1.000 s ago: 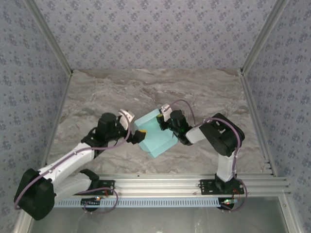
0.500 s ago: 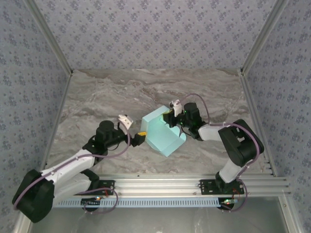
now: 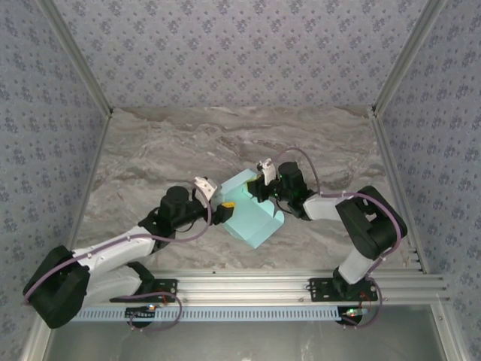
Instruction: Fold the paper box
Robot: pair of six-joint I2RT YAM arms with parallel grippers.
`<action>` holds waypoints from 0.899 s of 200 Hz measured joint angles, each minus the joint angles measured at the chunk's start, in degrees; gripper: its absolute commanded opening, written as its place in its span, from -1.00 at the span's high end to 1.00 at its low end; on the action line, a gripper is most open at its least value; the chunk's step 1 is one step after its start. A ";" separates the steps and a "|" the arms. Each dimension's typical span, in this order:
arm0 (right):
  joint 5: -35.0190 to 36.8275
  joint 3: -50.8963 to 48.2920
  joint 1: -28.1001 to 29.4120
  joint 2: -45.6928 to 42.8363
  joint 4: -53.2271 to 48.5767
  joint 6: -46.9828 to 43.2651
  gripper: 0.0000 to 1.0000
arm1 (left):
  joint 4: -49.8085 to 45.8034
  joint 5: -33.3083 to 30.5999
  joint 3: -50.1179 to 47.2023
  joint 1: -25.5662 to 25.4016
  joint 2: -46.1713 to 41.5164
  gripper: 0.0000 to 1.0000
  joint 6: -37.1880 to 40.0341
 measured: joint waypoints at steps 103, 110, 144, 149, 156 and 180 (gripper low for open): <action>6.80 -0.66 2.23 -0.09 1.77 1.92 0.51 | -0.57 -4.15 0.37 -0.17 0.61 0.27 -2.71; 8.63 -1.14 2.89 -0.22 2.40 2.10 0.52 | -0.94 -4.28 0.66 -0.20 0.61 0.30 -2.93; 18.27 -2.93 6.12 -0.76 4.74 1.95 0.57 | -2.36 -4.31 1.38 -0.20 0.44 0.34 -4.63; 19.82 -2.99 6.62 -0.76 4.85 1.62 0.59 | -2.45 -4.33 1.46 -0.20 0.39 0.34 -4.85; 22.03 -2.99 7.48 -0.79 5.18 1.31 0.61 | -2.78 -4.57 1.60 -0.20 0.28 0.34 -5.09; 28.30 -2.99 9.73 -0.83 6.14 1.07 0.62 | -2.86 -5.18 1.64 -0.31 -0.02 0.34 -5.46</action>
